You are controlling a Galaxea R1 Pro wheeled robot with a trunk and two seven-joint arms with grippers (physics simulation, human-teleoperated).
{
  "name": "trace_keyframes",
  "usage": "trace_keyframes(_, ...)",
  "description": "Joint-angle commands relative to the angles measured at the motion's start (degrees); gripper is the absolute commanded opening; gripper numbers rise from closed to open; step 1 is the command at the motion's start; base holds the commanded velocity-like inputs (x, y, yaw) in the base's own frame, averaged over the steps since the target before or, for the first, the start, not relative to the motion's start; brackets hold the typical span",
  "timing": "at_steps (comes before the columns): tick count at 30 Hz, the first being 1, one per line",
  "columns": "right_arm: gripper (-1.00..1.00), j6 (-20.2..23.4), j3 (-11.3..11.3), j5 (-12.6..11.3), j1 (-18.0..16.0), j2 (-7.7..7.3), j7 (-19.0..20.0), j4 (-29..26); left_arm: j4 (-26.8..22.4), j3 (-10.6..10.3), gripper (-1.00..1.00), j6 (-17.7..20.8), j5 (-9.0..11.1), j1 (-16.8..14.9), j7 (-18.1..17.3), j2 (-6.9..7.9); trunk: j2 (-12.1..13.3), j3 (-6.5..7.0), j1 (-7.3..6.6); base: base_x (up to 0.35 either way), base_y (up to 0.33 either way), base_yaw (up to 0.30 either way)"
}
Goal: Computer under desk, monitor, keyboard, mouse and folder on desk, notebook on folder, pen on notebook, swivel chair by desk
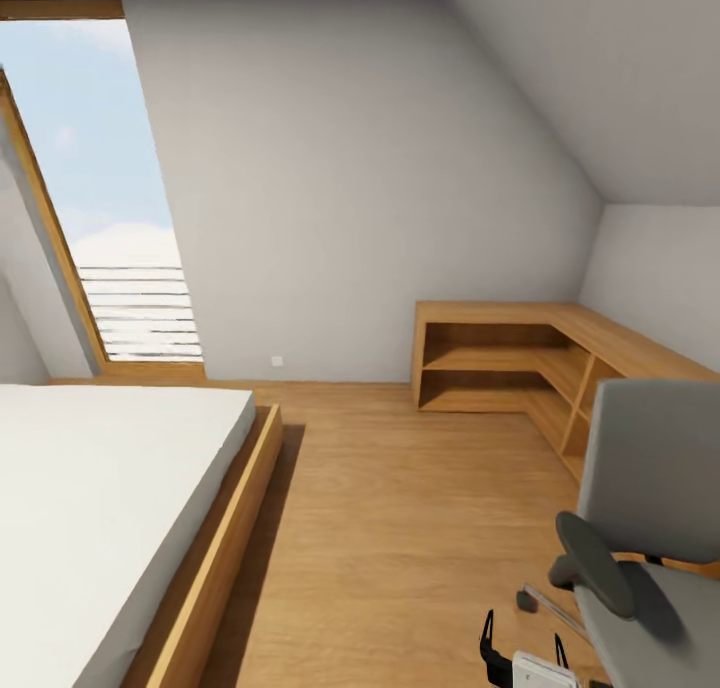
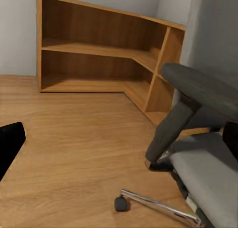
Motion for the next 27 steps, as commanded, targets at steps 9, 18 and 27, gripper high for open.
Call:
trace_keyframes(9, 1.00, -0.06, 0.49, -0.26, -0.03, -0.05, -0.38, -0.01, 0.03, -0.49, 1.00, -0.12, 0.13, -0.02, 0.45, 0.03, -0.03, -0.06, 0.03, 0.317, 0.059, 0.059)
trace_keyframes(18, 1.00, -0.06, 0.49, -0.32, -0.03, -0.14, -0.38, -0.01, 0.02, -0.49, 1.00, -0.12, 0.13, 0.00, 0.44, 0.03, -0.03, -0.06, 0.03, 0.282, 0.209, 0.004)
trace_keyframes(27, 1.00, -0.06, 0.49, -0.35, -0.03, -0.16, -0.38, -0.01, 0.03, -0.45, 1.00, -0.15, 0.07, -0.02, 0.41, 0.03, -0.03, -0.06, 0.03, 0.208, 0.124, 0.000)
